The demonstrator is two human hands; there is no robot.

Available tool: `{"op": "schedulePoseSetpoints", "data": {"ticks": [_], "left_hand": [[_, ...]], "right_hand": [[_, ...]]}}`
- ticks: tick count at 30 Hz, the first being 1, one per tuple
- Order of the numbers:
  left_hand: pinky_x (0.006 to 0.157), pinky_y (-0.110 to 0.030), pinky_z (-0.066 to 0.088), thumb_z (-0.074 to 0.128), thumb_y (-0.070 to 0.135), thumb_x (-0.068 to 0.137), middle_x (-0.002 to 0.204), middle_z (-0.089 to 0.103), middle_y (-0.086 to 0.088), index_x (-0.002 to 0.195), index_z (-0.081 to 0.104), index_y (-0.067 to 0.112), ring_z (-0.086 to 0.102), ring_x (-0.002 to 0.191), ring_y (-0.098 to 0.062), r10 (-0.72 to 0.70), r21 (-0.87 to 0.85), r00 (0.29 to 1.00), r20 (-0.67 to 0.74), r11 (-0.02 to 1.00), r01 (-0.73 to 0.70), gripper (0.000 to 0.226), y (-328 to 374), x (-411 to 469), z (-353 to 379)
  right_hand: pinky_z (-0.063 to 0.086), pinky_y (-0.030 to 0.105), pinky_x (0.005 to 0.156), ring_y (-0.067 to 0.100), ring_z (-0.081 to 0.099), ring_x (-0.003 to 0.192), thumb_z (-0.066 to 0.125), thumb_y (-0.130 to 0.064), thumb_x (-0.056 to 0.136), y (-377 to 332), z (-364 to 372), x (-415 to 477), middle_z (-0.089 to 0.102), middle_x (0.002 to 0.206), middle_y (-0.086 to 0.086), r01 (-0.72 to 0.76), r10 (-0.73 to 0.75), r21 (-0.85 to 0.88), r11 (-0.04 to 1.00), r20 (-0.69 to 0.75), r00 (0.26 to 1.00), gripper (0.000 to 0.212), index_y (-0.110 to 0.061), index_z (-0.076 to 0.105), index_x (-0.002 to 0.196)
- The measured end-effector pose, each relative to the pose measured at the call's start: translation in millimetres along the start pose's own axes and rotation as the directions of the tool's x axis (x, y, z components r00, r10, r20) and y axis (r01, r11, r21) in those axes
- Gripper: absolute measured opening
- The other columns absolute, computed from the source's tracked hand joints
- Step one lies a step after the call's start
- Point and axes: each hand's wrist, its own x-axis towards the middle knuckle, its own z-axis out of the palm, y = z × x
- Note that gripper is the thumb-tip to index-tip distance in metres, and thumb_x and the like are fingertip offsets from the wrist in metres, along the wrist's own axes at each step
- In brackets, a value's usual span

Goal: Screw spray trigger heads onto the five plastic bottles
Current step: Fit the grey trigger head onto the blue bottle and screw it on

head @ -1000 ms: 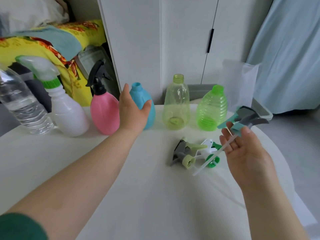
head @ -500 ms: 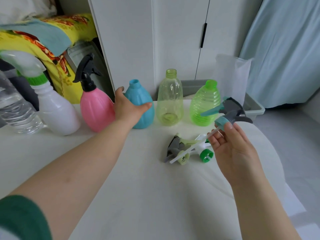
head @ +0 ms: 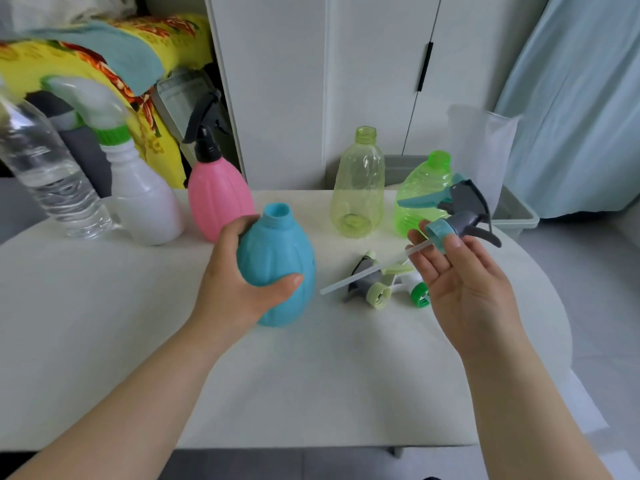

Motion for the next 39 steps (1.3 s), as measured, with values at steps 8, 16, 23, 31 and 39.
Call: {"op": "schedulePoseSetpoints", "data": {"ticks": [8,16,23,31,39], "left_hand": [[0.087,-0.005,0.030,0.075,0.035,0.047,0.108,0.038,0.034,0.101,0.033,0.055,0.041,0.102,0.001,0.064,0.129,0.993,0.101,0.989,-0.077,0.071,3.2,-23.6,-0.9],[0.082,0.012,0.012,0.078,0.028,0.051,0.110,0.028,0.037,0.103,0.027,0.061,0.021,0.099,0.030,0.158,0.227,0.972,0.175,0.954,-0.196,0.080,7.8,-22.4,12.2],[0.083,0.010,0.016,0.079,0.036,0.047,0.109,0.032,0.035,0.103,0.031,0.056,0.027,0.106,0.021,0.144,0.159,0.975,0.172,0.972,-0.171,0.077,18.2,-30.7,31.2],[0.093,-0.023,0.034,0.078,0.035,0.049,0.108,0.035,0.032,0.109,0.031,0.048,0.041,0.116,-0.012,0.102,0.084,0.979,0.179,0.989,-0.118,0.078,23.7,-31.2,51.7],[0.098,-0.030,0.040,0.072,0.038,0.048,0.111,0.036,0.034,0.104,0.032,0.056,0.042,0.116,-0.009,0.072,0.038,0.973,0.220,0.996,-0.083,0.071,23.3,-27.4,48.5]], "right_hand": [[0.055,0.021,0.069,0.011,0.070,0.081,0.048,-0.013,0.084,-12.0,27.6,-13.0,0.074,0.078,-0.004,0.138,-0.137,0.117,0.984,-0.015,0.990,0.009,-0.009,0.049,0.093],[0.056,0.027,0.078,0.014,0.070,0.082,0.045,-0.006,0.087,-36.3,33.1,-17.3,0.075,0.078,-0.003,0.286,-0.286,0.055,0.957,-0.006,0.958,0.035,-0.019,0.065,0.062],[0.056,0.024,0.074,0.013,0.070,0.080,0.050,-0.002,0.082,-23.1,36.3,-17.8,0.073,0.076,-0.005,0.234,-0.217,-0.126,0.964,0.134,0.967,0.014,-0.014,0.057,0.084],[0.049,0.010,0.067,-0.004,0.064,0.076,0.054,0.001,0.082,0.3,37.1,-19.0,0.071,0.071,-0.020,0.206,-0.046,-0.472,0.857,0.330,0.943,0.030,-0.028,0.061,0.086],[0.049,0.014,0.079,-0.001,0.062,0.084,0.061,0.001,0.078,7.6,38.5,-17.9,0.065,0.089,-0.012,0.266,-0.063,-0.519,0.812,0.375,0.925,0.033,-0.031,0.058,0.087]]}}
